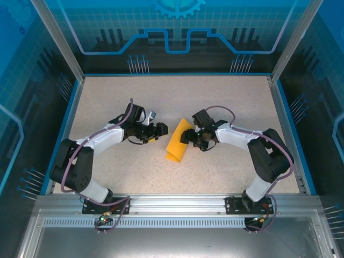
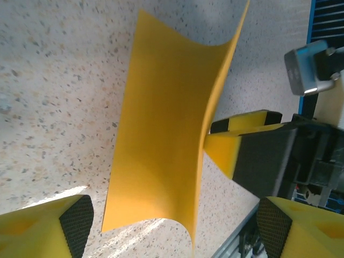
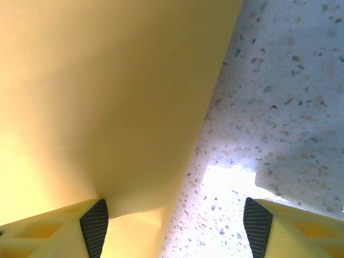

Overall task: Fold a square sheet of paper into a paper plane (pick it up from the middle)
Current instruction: Fold the square sheet of paper in half at the center of the table.

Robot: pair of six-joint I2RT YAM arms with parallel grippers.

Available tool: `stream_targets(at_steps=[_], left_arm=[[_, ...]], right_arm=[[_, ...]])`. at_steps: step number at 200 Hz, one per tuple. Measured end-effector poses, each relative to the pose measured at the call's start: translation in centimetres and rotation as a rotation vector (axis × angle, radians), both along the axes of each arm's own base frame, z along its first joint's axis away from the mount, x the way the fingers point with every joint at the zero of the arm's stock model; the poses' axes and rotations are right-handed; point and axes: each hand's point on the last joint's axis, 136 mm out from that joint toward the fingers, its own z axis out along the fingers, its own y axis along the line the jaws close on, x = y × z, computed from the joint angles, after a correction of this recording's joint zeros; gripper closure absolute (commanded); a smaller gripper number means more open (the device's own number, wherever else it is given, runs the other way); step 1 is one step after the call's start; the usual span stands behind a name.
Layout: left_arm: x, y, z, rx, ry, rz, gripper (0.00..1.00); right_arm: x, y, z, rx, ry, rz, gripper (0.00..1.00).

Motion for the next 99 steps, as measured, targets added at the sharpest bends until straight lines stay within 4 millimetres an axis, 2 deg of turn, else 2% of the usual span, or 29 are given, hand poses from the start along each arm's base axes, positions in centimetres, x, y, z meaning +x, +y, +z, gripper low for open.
stream_targets(at_steps=[27,43,70,99], left_arm=[[0.1,-1.1,-0.4,-0.057,0.042,-0.030,0.15],[0.5,-2.1,0.1,-0.094,0.046,-0.058,0.20],[1.2,-4.0,0.7,-0.148,0.053,-0.113,0.36],[1.2,-5.4,-0.1,-0.181,0.091,-0.154,0.54]], right_arm=[[-0.2,0.4,-0.2,0.049,-0.003,0.007,0.28],[-0.3,0.7,-0.2,0.068,-0.004,0.011,0.28],[-0.2,0.9,0.0,0.086,-0.016,0.012,0.28],[-0.5,0.5,0.1,0.106,-0.031,0.003,0.27]])
